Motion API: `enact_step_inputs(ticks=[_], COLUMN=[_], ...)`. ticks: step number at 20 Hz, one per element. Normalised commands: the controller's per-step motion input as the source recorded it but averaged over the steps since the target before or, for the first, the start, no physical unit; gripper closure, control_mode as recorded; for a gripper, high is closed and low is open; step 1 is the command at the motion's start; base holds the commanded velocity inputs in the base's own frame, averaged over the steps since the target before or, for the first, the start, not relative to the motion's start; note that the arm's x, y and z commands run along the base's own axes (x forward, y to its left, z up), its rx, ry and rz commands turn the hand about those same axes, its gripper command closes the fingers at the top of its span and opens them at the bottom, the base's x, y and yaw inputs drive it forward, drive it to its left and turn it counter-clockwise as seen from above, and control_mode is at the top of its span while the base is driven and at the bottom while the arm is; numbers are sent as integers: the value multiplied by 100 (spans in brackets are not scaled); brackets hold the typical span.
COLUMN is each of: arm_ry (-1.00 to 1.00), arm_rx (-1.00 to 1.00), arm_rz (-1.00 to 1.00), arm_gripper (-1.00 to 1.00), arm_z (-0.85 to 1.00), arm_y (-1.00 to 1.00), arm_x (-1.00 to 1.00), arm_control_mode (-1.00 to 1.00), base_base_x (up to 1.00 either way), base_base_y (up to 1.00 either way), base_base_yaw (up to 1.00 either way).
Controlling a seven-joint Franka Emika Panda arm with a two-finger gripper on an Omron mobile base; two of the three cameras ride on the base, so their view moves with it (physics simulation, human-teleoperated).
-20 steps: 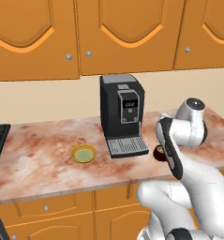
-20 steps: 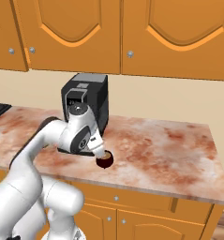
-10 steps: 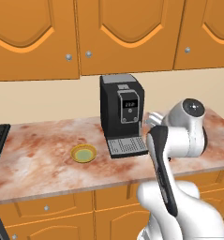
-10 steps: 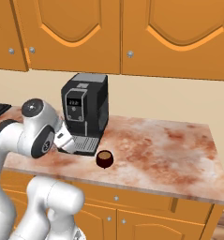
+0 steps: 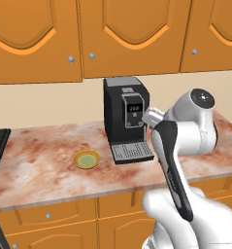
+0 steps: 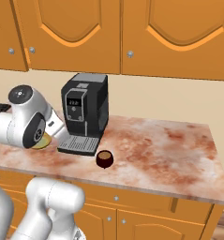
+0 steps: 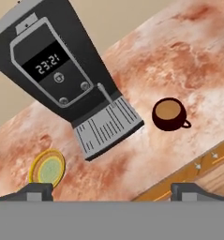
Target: Take a sugar cube from the saucer and place it inside the coffee. Then, grab milk from the fridge and place it next to the coffee on the counter to sweeten the coffee.
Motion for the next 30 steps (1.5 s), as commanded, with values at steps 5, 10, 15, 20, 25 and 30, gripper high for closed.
enact_step_inputs(ticks=[5, 10, 15, 20, 25, 30], arm_ry=[0, 0, 0, 0, 0, 0], arm_rx=[0, 0, 0, 0, 0, 0], arm_rz=[3, 0, 0, 0, 0, 0], arm_gripper=[-100, -100, -100, -100, -100, -100], arm_z=[0, 0, 0, 0, 0, 0], arm_y=[0, 0, 0, 0, 0, 0], arm_x=[-23, 0, 0, 0, 0, 0], arm_control_mode=[-100, 100, 100, 100, 100, 100], base_base_x=[0, -65, -67, -20, -2, 0], base_base_y=[0, 10, 5, 7, 11, 14], base_base_yaw=[0, 37, 80, 100, 100, 95])
